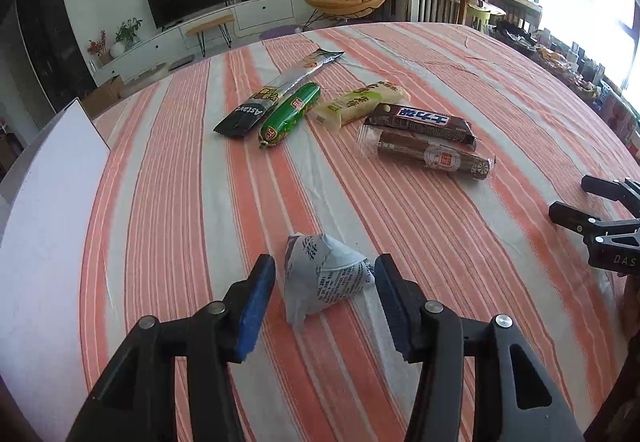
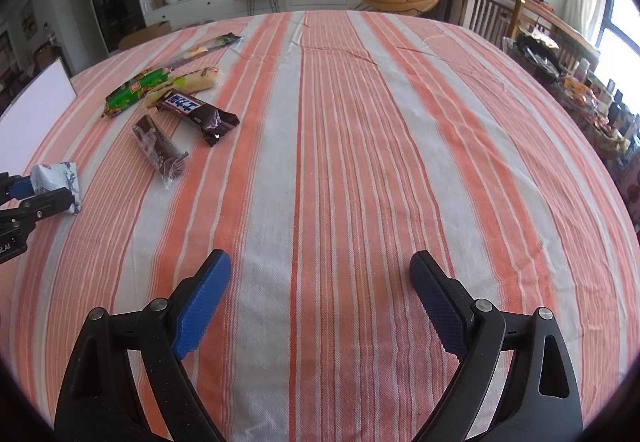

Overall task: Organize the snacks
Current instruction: 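Grasp the triangular wrapped snack with the left tool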

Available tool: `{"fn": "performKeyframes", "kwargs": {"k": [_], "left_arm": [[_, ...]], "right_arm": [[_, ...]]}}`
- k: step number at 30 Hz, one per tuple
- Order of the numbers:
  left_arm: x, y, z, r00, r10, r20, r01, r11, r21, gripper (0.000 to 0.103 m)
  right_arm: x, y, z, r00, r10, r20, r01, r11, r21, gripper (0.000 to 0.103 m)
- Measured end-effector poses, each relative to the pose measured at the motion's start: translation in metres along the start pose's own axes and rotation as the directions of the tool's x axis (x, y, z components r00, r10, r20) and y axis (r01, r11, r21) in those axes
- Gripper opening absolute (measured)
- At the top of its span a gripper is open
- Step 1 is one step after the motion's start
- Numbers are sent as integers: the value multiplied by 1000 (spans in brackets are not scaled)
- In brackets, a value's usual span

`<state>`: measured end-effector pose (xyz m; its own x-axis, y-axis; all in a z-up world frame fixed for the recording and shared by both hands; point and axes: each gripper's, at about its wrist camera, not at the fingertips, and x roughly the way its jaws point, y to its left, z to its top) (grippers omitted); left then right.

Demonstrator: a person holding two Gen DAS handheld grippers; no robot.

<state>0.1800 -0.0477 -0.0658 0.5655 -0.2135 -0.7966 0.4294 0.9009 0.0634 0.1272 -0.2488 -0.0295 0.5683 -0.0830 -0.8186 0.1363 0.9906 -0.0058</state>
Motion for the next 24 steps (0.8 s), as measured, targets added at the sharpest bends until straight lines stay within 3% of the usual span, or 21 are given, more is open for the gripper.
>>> {"fn": "performKeyframes", "kwargs": {"k": [1, 3, 10, 14, 21, 24], "left_arm": [[0, 3, -2, 1000, 17, 10, -17, 1000, -9, 86], [1, 5, -4, 997, 65, 44, -64, 998, -29, 97], [29, 12, 0, 995, 100, -9, -100, 991, -92, 101], [33, 28, -3, 999, 30, -30, -35, 983, -183, 103], [33, 29, -2, 998, 45, -33, -51, 980, -191, 103], [33, 29, -2, 998, 45, -33, -50, 980, -192, 103]], "right_arm": [[0, 1, 0, 1000, 0, 0, 0, 1000, 0, 93], [0, 0, 0, 1000, 0, 0, 0, 1000, 0, 93], [0, 0, 0, 1000, 1, 0, -1, 1000, 0, 94], [0, 0, 0, 1000, 1, 0, -1, 1000, 0, 93], [-1, 0, 0, 1000, 8, 5, -8, 1000, 3, 93], [-15, 8, 9, 992, 119, 37, -118, 993, -8, 91]]}}
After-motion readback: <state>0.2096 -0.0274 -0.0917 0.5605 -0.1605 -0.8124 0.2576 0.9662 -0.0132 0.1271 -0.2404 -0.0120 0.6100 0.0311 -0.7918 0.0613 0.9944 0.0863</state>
